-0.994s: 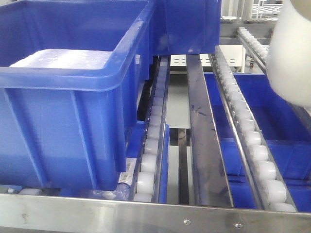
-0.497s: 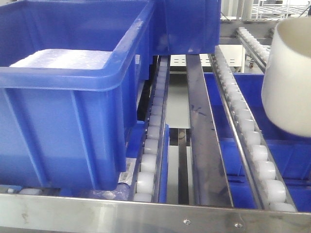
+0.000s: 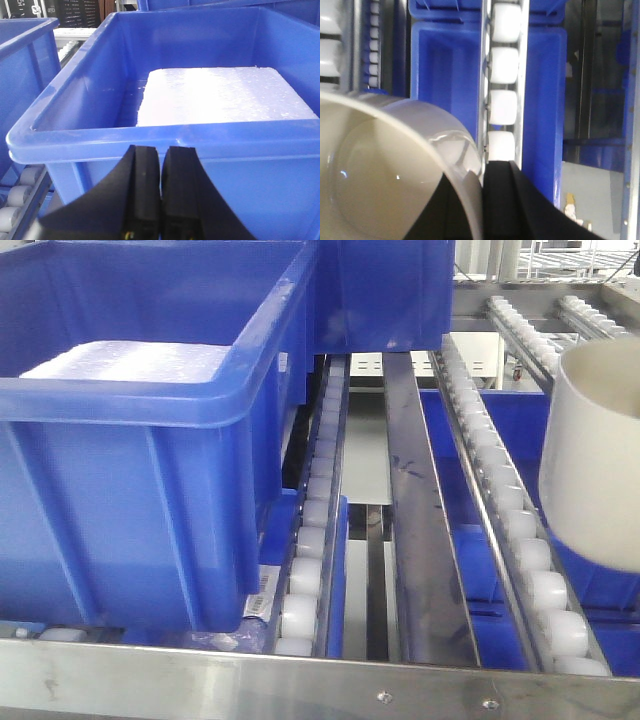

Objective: Move white bin to right shelf second layer

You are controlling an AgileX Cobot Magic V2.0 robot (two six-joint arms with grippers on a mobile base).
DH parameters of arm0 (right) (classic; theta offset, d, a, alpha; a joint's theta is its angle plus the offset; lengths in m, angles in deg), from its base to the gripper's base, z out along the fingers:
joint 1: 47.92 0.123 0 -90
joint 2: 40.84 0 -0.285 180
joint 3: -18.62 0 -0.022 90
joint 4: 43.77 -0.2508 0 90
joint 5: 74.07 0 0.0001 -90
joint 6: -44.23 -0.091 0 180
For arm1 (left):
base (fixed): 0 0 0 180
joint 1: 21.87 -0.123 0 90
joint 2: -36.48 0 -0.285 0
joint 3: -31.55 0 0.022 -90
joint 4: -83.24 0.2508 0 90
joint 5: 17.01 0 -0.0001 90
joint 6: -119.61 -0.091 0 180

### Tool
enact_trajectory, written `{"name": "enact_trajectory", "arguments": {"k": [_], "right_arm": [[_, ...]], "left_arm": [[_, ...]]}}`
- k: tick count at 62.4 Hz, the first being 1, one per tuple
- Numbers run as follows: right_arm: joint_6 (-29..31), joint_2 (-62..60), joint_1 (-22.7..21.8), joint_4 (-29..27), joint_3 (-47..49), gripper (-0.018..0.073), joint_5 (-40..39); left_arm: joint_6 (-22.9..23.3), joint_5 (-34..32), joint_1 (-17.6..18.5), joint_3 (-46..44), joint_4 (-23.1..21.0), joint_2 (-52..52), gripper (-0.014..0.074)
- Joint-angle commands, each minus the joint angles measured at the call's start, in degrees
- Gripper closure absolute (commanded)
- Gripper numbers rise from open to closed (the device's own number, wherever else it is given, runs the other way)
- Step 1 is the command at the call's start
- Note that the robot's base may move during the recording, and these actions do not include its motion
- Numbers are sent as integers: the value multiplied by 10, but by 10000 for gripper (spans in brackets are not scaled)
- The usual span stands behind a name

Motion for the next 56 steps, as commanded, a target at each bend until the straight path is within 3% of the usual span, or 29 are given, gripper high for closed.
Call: {"name": "enact_trajectory", "arguments": {"k": [1,42,49,56], "right_arm": [[0,-12,-3,5,21,503,-30],[0,26,-4,20,21,496,-36],[0,26,-4,19,21,378,-45],[0,26,-4,-6,21,123,-51]], "left_arm": [[2,-49,4,21,-3,-8,512],[2,-49,4,21,-3,-8,512],[2,-49,4,21,-3,-8,512],[2,-49,4,21,-3,-8,512]]}}
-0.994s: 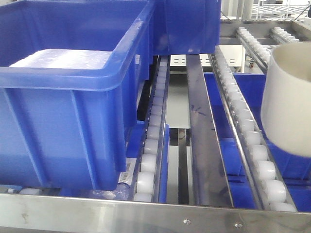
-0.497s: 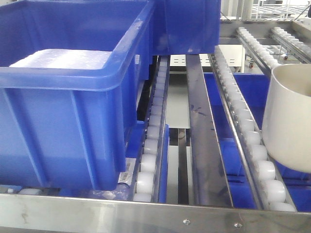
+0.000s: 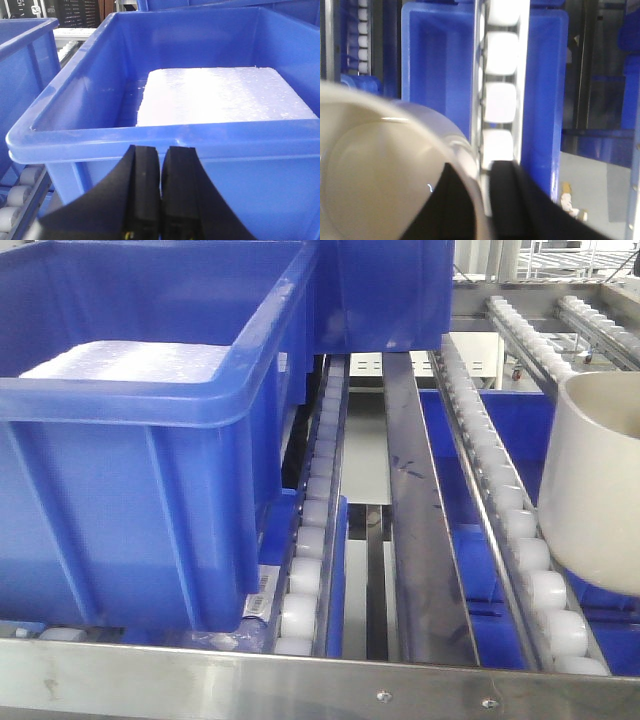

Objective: Move white bin to right shelf second layer

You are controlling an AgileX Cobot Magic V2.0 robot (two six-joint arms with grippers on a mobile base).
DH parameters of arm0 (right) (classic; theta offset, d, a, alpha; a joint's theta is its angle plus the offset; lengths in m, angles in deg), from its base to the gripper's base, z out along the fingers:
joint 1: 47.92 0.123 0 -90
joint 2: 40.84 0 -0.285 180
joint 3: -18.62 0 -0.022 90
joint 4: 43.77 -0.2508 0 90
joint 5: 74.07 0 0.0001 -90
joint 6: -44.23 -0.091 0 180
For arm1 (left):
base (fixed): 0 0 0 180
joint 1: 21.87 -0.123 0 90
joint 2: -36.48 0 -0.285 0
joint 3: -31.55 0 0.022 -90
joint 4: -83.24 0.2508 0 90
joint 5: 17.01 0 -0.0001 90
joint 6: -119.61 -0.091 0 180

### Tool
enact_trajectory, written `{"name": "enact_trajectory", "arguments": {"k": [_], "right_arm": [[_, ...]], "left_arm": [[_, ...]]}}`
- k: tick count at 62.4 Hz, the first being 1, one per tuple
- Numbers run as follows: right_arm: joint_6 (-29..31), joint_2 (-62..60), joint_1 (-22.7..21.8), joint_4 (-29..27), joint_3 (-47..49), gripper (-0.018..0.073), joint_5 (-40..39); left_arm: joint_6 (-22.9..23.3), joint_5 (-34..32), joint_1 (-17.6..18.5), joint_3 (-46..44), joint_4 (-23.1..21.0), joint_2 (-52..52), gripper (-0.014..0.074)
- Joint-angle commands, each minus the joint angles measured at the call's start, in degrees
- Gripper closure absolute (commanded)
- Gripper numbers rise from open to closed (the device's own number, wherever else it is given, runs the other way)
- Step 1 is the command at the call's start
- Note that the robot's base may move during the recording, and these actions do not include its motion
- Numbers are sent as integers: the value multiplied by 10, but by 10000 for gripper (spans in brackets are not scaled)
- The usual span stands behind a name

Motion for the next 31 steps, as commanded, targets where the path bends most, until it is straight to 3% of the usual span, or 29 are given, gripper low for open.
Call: {"name": "enact_trajectory", "arguments": {"k": [1,8,31], "right_arm": [[0,-18,-3,-14,17,76,-36],[0,-18,-3,-29,17,-50,-39],[0,-48,-3,-31,17,-53,-52]], "left_arm": [[2,-49,4,21,-3,-8,512],[2,-49,4,21,-3,-8,512],[2,-49,4,21,-3,-8,512]]}}
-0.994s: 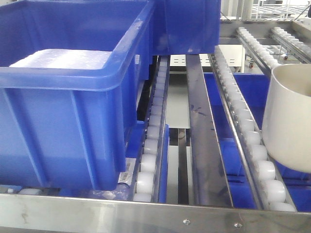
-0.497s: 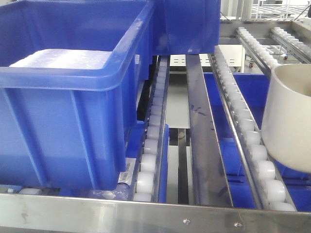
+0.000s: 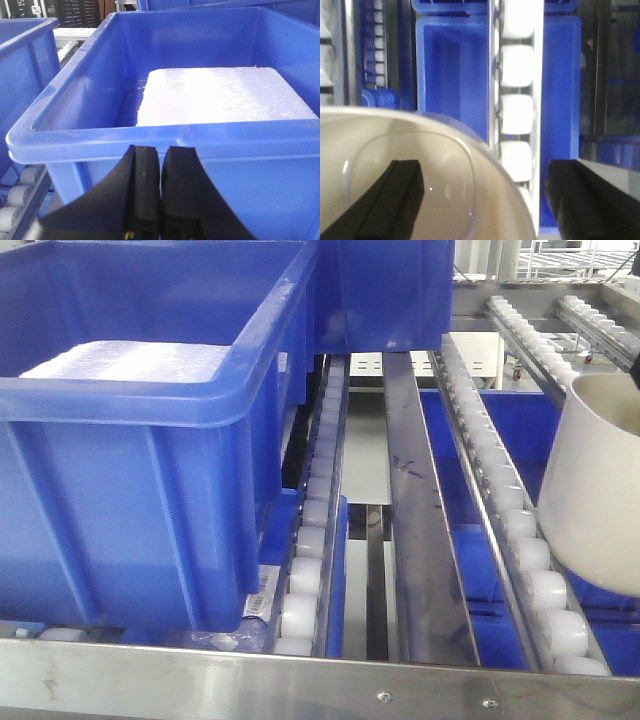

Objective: Move white bin to right shelf second layer

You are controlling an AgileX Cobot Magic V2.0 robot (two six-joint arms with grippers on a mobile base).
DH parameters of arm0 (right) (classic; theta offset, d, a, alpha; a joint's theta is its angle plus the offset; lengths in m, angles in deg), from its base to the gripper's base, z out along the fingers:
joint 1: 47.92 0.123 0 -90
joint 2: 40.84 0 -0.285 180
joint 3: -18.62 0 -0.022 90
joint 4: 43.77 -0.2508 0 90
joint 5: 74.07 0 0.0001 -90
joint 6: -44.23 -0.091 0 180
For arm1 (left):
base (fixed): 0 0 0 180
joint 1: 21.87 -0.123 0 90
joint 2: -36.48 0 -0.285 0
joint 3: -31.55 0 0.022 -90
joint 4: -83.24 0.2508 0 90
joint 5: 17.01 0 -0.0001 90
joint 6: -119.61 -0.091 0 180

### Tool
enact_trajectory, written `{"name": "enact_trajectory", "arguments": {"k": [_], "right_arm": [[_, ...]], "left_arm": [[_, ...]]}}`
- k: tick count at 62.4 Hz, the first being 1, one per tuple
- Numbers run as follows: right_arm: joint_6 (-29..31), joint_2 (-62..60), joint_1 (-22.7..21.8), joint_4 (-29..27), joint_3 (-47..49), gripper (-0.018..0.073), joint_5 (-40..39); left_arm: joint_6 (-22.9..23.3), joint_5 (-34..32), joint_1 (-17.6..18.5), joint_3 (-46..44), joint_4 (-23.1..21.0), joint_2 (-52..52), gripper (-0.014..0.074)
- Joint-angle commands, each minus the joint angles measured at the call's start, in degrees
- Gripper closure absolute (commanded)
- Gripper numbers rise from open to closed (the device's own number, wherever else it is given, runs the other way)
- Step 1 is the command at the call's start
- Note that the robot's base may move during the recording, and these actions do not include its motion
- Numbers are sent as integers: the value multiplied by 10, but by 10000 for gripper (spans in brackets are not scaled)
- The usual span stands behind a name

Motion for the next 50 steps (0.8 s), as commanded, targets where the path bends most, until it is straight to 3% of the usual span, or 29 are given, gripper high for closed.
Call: {"name": "enact_trajectory", "arguments": {"k": [1,26,29,34,39,44,50], "right_arm": [[0,-46,-3,1,17,-53,-38],[0,-188,-3,24,17,-30,-57],[0,-218,-3,33,15,36,-57],[0,-268,-3,38,6,228,-58],[0,-321,-3,38,-17,516,-60],[0,-373,-3,38,-47,477,-76],[0,-446,-3,38,-97,514,-99]], "left_arm": [[2,-49,4,21,-3,-8,512],[2,-49,4,21,-3,-8,512],[2,-49,4,21,-3,-8,512],[2,-49,4,21,-3,-8,512],[2,-49,4,21,-3,-8,512],[2,-49,4,21,-3,-8,512],[2,-49,4,21,-3,-8,512]]}}
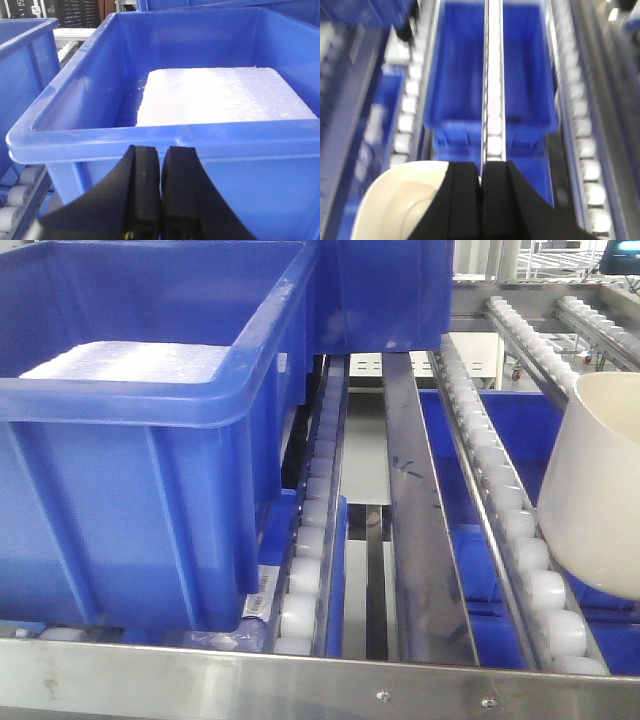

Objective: Move white bin to right shelf second layer

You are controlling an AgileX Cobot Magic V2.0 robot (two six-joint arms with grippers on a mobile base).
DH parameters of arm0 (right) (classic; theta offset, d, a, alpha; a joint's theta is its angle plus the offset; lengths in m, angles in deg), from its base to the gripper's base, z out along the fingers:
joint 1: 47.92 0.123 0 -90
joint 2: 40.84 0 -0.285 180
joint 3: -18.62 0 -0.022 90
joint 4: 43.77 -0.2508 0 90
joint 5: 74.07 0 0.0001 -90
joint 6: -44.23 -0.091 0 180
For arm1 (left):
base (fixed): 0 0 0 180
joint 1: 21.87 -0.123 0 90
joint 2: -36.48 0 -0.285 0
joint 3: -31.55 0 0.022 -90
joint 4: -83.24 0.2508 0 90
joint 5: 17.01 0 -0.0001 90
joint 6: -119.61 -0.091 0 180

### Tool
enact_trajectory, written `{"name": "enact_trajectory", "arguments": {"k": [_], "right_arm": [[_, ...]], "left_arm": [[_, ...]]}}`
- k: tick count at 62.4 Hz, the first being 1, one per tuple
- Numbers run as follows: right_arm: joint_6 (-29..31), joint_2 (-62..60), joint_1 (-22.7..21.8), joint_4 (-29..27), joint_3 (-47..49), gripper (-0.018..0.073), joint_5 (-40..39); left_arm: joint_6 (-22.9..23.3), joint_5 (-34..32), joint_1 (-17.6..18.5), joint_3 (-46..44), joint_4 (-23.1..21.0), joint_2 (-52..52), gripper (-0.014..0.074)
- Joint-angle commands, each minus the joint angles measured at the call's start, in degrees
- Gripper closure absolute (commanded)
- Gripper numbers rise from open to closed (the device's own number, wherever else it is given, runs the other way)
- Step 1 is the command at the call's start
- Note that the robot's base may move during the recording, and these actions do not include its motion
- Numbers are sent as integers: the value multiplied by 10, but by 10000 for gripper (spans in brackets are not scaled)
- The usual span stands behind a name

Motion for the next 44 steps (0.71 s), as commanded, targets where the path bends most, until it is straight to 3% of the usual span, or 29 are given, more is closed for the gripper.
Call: {"name": "enact_trajectory", "arguments": {"k": [1,21,44], "right_arm": [[0,-75,-3,10,-28,510,-69],[0,-342,-3,10,-198,510,-161],[0,-380,-3,10,-215,511,-160]], "left_arm": [[2,-49,4,21,-3,-8,512],[2,-49,4,21,-3,-8,512],[2,-49,4,21,-3,-8,512]]}}
